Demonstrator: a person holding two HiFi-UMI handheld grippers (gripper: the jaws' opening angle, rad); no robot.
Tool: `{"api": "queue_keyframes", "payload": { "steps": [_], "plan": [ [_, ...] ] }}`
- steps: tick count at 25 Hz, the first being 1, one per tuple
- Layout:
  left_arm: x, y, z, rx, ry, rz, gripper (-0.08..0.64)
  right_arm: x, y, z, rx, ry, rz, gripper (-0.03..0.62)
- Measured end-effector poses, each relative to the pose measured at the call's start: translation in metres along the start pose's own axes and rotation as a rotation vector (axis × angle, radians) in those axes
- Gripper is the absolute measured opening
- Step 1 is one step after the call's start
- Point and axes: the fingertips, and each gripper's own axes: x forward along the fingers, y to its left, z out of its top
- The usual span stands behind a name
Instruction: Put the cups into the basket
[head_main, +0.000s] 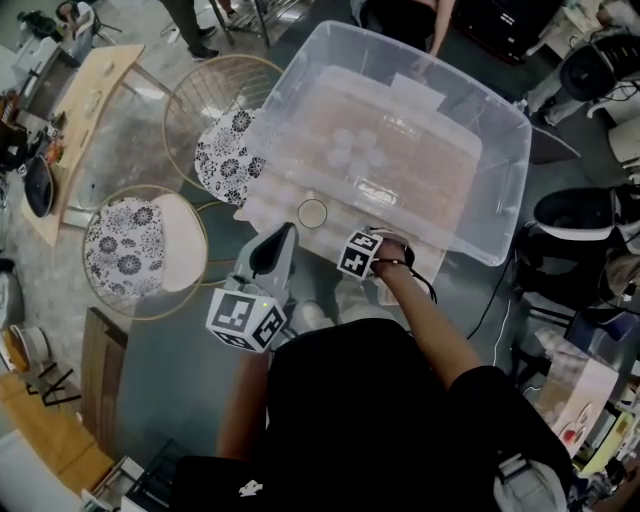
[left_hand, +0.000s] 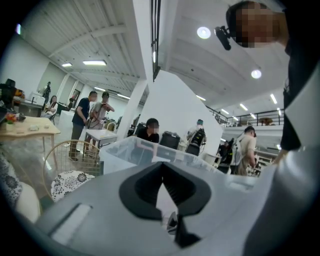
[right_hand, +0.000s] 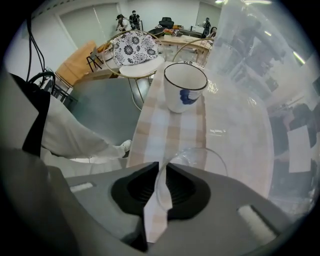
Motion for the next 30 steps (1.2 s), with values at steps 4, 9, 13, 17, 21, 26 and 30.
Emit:
{"api": "queue_keyframes", "payload": {
  "steps": [4,9,13,17,21,26,30],
  "plan": [
    [0.001,0.003,0.0,-0.003,-0.001,0.003,0.005,-0.002,-0.001,-0.006,-0.01,0.016,-0.01,0.038],
    [0.003,0.005,-0.001,-0.011,-0.002,-0.002,0.005,-0.01,-0.003,-0.008,0.06,-0.046,-0.002,0.029],
    [0.007,0.003,-0.001,-0.01,0.002,-0.012,0.005,-0.016,-0.001,-0.009,0.094,-0.088,0.003,0.025],
    [0.01,0.002,-0.002,-0.009,0.004,-0.017,0.005,-0.026,-0.001,-0.006,0.122,-0.125,-0.005,0.025],
    [0.012,-0.001,-0.001,-0.008,0.005,-0.025,0.005,-0.043,0.001,-0.002,0.126,-0.169,-0.007,0.025],
    [0.013,-0.003,0.0,-0.006,0.001,-0.03,0.005,-0.075,0.008,0.009,0.119,-0.25,-0.019,0.025],
    [0.014,-0.004,0.001,-0.004,0.0,-0.035,0.005,-0.108,0.014,0.017,0.114,-0.32,-0.022,0.025]
  ]
}}
